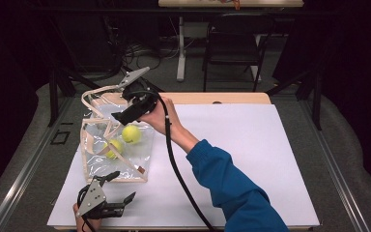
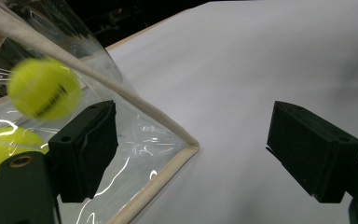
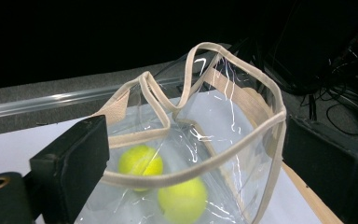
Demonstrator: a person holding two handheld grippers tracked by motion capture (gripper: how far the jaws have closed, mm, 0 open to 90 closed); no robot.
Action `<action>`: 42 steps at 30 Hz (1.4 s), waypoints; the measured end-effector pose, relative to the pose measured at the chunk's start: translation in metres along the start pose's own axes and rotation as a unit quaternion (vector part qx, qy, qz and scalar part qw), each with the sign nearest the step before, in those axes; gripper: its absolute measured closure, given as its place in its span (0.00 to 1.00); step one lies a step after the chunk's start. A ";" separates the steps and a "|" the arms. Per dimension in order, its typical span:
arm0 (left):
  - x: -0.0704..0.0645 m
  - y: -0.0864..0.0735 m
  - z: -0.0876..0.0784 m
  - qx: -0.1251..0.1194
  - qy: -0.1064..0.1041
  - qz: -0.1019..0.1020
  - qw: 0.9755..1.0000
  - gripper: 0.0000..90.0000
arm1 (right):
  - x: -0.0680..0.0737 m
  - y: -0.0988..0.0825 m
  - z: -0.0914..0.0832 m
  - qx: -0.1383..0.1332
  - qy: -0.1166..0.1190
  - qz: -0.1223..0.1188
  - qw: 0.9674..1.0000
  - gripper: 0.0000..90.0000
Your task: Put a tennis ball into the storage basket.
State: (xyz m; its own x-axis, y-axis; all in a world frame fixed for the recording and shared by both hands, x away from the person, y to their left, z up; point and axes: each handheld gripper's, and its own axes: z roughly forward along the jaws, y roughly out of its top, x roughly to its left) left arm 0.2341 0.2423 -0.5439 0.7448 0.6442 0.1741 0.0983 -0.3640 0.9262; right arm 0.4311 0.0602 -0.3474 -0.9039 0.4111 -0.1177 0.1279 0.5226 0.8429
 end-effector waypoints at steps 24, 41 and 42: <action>0.000 0.000 0.001 0.001 0.001 -0.003 1.000 0.18 | -0.011 -0.053 -0.035 0.024 0.020 0.023 0.999 0.01; 0.000 0.000 0.001 0.000 0.004 -0.003 1.000 0.18 | -0.017 -0.095 -0.051 0.037 0.011 0.041 0.998 0.01; 0.000 0.000 0.001 0.002 0.003 0.000 1.000 0.18 | -0.017 -0.097 -0.052 0.038 0.010 0.041 0.998 0.01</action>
State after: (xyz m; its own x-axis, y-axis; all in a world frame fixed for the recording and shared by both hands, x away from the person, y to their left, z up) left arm 0.2347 0.2414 -0.5439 0.7411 0.6478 0.1766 0.1008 -0.3674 0.9246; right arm 0.4125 -0.0368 -0.4001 -0.8970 0.4403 -0.0395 0.2310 0.5430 0.8073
